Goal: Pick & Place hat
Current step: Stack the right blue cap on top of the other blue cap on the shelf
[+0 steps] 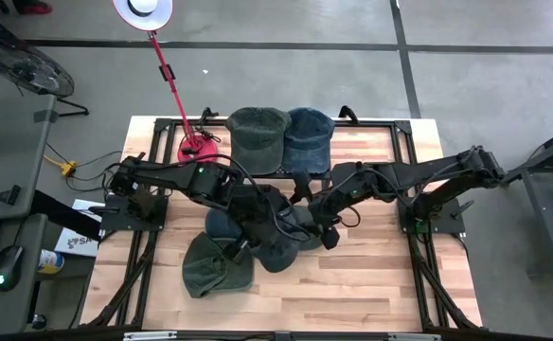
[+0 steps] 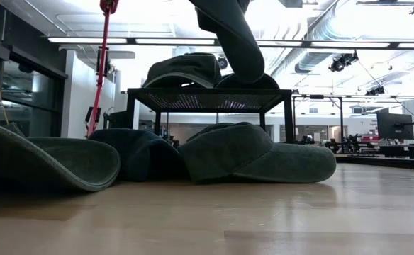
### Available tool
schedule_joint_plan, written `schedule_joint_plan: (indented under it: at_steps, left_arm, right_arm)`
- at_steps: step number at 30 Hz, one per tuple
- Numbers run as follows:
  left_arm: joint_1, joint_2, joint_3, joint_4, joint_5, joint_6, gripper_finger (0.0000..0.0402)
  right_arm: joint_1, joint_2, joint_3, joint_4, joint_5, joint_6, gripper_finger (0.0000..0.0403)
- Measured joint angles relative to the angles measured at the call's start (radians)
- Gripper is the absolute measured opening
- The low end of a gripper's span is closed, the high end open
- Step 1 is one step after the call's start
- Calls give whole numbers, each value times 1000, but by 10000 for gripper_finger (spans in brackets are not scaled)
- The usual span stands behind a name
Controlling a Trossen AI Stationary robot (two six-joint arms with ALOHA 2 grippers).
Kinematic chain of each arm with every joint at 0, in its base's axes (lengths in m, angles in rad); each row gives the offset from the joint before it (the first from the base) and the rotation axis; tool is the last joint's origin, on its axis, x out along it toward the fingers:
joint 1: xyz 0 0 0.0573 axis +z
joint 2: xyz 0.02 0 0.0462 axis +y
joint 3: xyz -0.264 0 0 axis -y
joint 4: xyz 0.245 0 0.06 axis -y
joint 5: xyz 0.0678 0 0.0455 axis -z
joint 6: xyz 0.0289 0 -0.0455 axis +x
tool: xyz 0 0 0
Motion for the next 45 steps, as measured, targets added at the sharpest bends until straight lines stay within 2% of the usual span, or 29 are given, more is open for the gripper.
schedule_joint_plan:
  at_steps: [9,20,34,42,45]
  left_arm:
    - [0,1,0,1,-89,-17,0]
    - [0,1,0,-2,-92,-35,0]
    - [0,2,0,4,-85,-35,0]
    - [0,2,0,3,-84,-36,0]
    - [0,2,0,3,-89,-37,1]
  right_arm:
    - [0,0,0,-34,64,18,233]
    - [0,0,0,-54,69,-10,210]
    - [0,0,0,-53,75,-59,101]
    - [0,0,0,-54,40,-47,12]
    - [3,0,0,-54,31,-16,8]
